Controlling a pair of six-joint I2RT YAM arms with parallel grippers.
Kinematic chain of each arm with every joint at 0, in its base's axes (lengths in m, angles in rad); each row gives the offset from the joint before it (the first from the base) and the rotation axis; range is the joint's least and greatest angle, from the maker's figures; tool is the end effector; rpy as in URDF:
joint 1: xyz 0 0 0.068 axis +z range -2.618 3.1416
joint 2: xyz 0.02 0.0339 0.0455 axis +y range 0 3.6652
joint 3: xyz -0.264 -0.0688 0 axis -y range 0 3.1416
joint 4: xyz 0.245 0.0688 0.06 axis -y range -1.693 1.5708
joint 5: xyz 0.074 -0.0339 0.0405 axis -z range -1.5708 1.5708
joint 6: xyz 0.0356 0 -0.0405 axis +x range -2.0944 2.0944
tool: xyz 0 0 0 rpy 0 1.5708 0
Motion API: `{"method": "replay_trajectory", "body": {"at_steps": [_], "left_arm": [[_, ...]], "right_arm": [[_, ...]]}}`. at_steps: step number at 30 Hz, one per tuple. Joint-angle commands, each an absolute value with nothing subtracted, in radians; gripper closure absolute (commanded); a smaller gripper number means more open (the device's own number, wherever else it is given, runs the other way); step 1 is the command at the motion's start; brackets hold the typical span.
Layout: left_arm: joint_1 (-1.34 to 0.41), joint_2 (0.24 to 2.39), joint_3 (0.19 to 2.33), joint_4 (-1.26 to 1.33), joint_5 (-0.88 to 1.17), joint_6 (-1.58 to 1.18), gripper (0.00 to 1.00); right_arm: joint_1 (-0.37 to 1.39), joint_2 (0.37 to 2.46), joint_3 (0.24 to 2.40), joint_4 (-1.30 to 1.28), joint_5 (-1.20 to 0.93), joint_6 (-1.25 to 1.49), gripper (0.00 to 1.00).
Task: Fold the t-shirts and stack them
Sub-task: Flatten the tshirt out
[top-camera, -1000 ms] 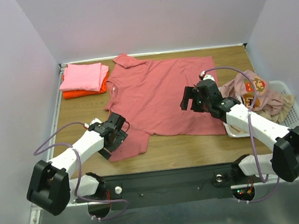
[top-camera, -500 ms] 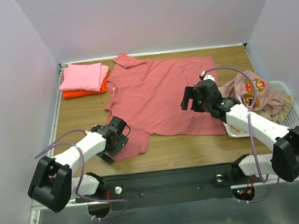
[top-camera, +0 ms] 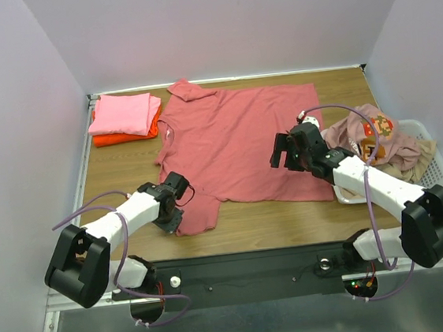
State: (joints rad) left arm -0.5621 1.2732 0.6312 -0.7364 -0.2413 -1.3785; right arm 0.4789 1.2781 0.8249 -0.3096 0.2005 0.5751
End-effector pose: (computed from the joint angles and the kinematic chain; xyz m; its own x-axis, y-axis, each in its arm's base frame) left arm 0.1700 -0.0970 0.1607 -0.6288 -0.7304 -0.2668 -0.7237 0.6752 -0.1429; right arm 0.2421 0.1177 0.2377 -0.6907 0.2420 -0.6815 0.0618 0.9587 0.2777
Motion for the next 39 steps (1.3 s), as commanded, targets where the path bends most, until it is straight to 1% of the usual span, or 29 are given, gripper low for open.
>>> {"method": "replay_trajectory", "body": {"at_steps": [1,7,13,18,23,28,29,32,39], "left_arm": [[-0.568,1.287,0.618,-0.703,-0.265,-1.407,1.0],[-0.568,1.262,0.626,-0.709,-0.301,-1.379,1.0],[-0.568,1.218,0.653,-0.739,-0.334,-1.367,1.0],[-0.563,1.181,0.646,-0.738,-0.351,-1.38,1.0],[-0.528,1.198,0.679,-0.77,-0.406,-1.388,1.0],[-0.462,1.22,0.69,-0.759,-0.403,-1.323,1.0],[-0.444,1.22,0.689,-0.753,-0.402,-1.309,1.0],[-0.401,1.201,0.687,-0.738,-0.403,-1.267,1.0],[-0.382,1.192,0.689,-0.73,-0.397,-1.232,1.0]], "right_arm": [[0.482,1.232,0.81,-0.302,0.258,0.642,0.0],[0.482,1.103,0.733,-0.342,0.294,0.709,0.0],[0.482,0.988,0.629,-0.382,0.259,0.787,0.0],[0.482,1.003,0.609,-0.437,0.261,0.844,0.0],[0.482,0.988,0.601,-0.474,0.279,0.897,0.0],[0.482,0.98,0.584,-0.535,0.322,0.951,0.0],[0.482,0.979,0.584,-0.544,0.33,0.953,0.02],[0.483,0.965,0.581,-0.595,0.336,0.965,0.02],[0.482,0.928,0.545,-0.679,0.357,1.055,0.02]]}}
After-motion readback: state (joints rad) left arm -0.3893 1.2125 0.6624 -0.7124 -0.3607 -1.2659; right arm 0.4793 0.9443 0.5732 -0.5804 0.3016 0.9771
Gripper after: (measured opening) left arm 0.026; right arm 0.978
